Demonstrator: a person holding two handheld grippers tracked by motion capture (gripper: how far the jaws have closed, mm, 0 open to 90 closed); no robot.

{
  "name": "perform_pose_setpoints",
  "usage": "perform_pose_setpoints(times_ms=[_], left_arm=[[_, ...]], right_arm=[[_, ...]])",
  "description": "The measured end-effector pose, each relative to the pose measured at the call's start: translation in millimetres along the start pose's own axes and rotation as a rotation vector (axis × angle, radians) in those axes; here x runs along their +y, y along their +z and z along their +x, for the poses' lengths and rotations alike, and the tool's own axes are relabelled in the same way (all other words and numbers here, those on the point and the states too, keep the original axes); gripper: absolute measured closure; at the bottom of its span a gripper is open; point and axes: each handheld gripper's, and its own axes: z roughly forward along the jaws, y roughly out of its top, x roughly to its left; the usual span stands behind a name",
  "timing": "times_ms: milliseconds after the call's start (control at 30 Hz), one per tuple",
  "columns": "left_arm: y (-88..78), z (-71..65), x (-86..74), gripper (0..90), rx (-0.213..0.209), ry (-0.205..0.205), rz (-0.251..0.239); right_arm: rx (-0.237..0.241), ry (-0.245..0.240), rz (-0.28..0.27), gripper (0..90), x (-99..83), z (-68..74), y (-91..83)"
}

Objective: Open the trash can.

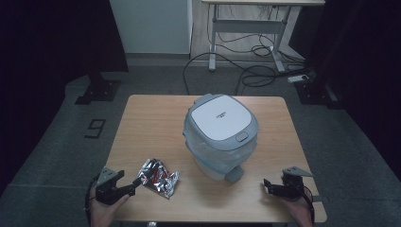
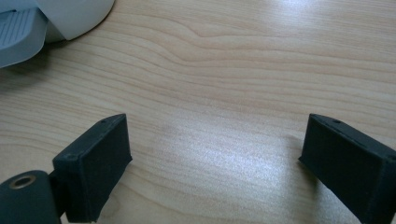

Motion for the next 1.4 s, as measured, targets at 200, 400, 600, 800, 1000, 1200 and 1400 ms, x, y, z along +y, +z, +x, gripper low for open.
perform_pose_setpoints(times_ms=[200,400,600,800,1000,1200,1400], left_arm=[[2.4,1.1,-0.6,21.0,-0.008,0.005,0.010],[1.8,0.2,-0.1,21.1,-0.021,0.017,0.011],[2.9,-0.6,-0.1,21.3,-0.021,0.026,0.018],[3.1,-0.6,-0.3,21.4,-0.018,0.028,0.022],[4.4,-0.7,-1.3,21.8,-0.016,0.025,0.028],[7.1,1.0,-3.1,21.9,-0.013,0.032,0.040],[5.7,1.2,-1.6,21.9,-0.020,0.031,0.032]], right_arm=[[0.005,0.010,-0.011,11.5,0.2,-3.1,-0.6],[-0.005,0.016,-0.013,12.6,-0.4,-3.9,-1.4],[-0.012,0.012,-0.014,13.9,-0.6,-3.9,-1.9],[-0.013,0.025,-0.016,14.6,0.1,-4.1,-2.7],[-0.017,0.025,-0.032,16.1,1.0,-4.0,-4.5],[-0.015,0.029,-0.030,17.2,3.4,-2.9,-2.8],[0.001,0.018,-0.057,17.5,9.1,2.4,-3.7]])
